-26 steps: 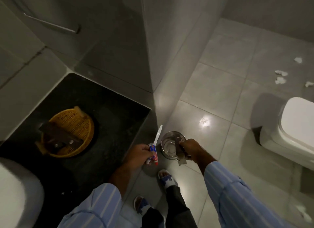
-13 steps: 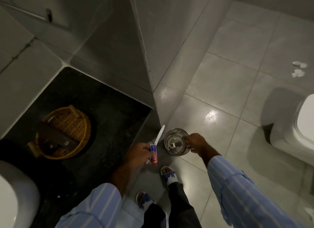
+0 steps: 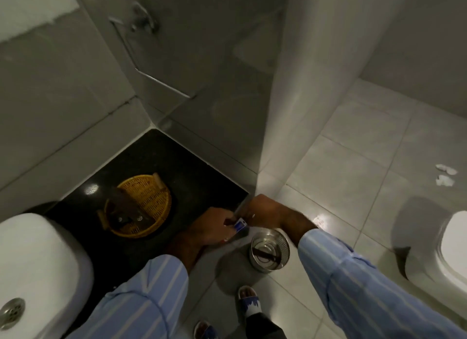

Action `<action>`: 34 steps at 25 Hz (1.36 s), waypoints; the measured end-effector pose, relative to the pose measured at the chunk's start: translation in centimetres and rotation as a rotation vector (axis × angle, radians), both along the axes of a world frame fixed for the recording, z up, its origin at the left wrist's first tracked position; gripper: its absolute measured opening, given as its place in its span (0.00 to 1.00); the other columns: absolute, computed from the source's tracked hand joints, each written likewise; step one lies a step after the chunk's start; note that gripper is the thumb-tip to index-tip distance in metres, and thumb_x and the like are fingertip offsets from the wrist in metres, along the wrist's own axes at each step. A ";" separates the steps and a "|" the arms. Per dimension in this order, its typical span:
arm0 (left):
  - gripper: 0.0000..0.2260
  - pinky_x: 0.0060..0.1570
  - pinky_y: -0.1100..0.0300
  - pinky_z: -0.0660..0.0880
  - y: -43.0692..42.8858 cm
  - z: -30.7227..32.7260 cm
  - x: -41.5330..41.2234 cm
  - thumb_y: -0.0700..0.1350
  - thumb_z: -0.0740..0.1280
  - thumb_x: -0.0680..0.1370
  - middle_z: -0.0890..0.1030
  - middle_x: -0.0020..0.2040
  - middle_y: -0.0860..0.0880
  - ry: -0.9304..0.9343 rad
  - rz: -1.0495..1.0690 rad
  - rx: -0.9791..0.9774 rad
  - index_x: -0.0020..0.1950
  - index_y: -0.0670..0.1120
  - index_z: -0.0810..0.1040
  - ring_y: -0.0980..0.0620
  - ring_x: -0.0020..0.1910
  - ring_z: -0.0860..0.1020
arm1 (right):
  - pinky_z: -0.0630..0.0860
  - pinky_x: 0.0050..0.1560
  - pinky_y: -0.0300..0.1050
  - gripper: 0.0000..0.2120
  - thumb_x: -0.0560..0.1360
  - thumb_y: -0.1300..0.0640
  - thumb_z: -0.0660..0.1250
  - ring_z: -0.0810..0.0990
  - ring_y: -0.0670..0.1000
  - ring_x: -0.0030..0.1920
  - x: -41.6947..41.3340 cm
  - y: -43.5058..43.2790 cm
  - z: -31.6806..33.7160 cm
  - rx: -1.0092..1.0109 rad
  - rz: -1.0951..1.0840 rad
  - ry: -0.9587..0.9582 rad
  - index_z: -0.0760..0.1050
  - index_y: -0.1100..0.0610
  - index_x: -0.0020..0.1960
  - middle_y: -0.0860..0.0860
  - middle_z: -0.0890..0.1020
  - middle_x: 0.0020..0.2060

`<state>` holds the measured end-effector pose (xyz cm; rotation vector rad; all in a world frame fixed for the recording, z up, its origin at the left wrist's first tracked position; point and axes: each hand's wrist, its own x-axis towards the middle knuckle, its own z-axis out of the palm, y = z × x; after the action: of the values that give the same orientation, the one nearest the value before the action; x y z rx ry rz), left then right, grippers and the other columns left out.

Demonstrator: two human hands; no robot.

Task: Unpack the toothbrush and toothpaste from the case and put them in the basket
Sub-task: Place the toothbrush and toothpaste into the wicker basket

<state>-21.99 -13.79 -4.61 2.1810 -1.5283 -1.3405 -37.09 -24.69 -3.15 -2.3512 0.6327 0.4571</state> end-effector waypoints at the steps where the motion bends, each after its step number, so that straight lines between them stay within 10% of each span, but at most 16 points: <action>1: 0.05 0.48 0.57 0.80 -0.1 1.1 0.8 0.47 0.71 0.76 0.84 0.47 0.50 0.012 0.015 -0.032 0.49 0.49 0.81 0.51 0.46 0.83 | 0.76 0.62 0.49 0.14 0.78 0.56 0.66 0.81 0.54 0.57 0.6 -0.2 1.0 -0.027 0.029 -0.015 0.80 0.56 0.62 0.55 0.83 0.58; 7: 0.15 0.43 0.55 0.84 0.7 7.9 5.8 0.41 0.77 0.72 0.85 0.51 0.44 0.271 0.414 -0.219 0.57 0.43 0.80 0.47 0.48 0.85 | 0.73 0.44 0.33 0.18 0.70 0.51 0.74 0.80 0.45 0.45 4.1 -1.7 6.4 0.075 -0.027 -0.178 0.81 0.49 0.59 0.47 0.84 0.51; 14: 0.22 0.43 0.56 0.81 2.1 13.2 11.2 0.34 0.78 0.68 0.84 0.53 0.36 0.472 0.771 -0.454 0.59 0.36 0.76 0.40 0.51 0.84 | 0.84 0.51 0.51 0.46 0.62 0.56 0.81 0.86 0.53 0.49 9.4 -2.9 8.3 0.447 -0.123 -0.285 0.61 0.40 0.73 0.50 0.83 0.54; 24: 0.08 0.37 0.63 0.83 5.3 11.6 22.3 0.36 0.78 0.69 0.85 0.42 0.41 0.385 0.964 -0.514 0.45 0.42 0.83 0.52 0.37 0.86 | 0.85 0.45 0.57 0.16 0.74 0.66 0.70 0.86 0.55 0.44 20.2 -2.6 6.9 0.638 -0.337 -0.436 0.77 0.46 0.51 0.55 0.81 0.49; 31: 0.08 0.30 0.74 0.75 3.7 8.0 30.6 0.49 0.80 0.67 0.84 0.35 0.53 -0.066 0.675 -0.377 0.38 0.52 0.83 0.63 0.33 0.82 | 0.85 0.46 0.53 0.14 0.76 0.66 0.69 0.85 0.57 0.48 29.0 -3.0 4.3 0.600 -0.485 -0.463 0.76 0.48 0.52 0.53 0.81 0.47; 34: 0.13 0.34 0.62 0.78 2.1 5.4 33.3 0.46 0.82 0.64 0.83 0.38 0.48 -0.121 0.607 -0.331 0.41 0.45 0.81 0.53 0.36 0.82 | 0.85 0.46 0.51 0.14 0.76 0.67 0.68 0.85 0.58 0.48 31.8 -3.5 1.9 0.602 -0.573 -0.481 0.77 0.49 0.52 0.53 0.82 0.46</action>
<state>11.28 -11.65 0.80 2.2613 -0.9048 -0.7205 -5.34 -28.17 -1.21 -1.5320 0.7615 -0.1649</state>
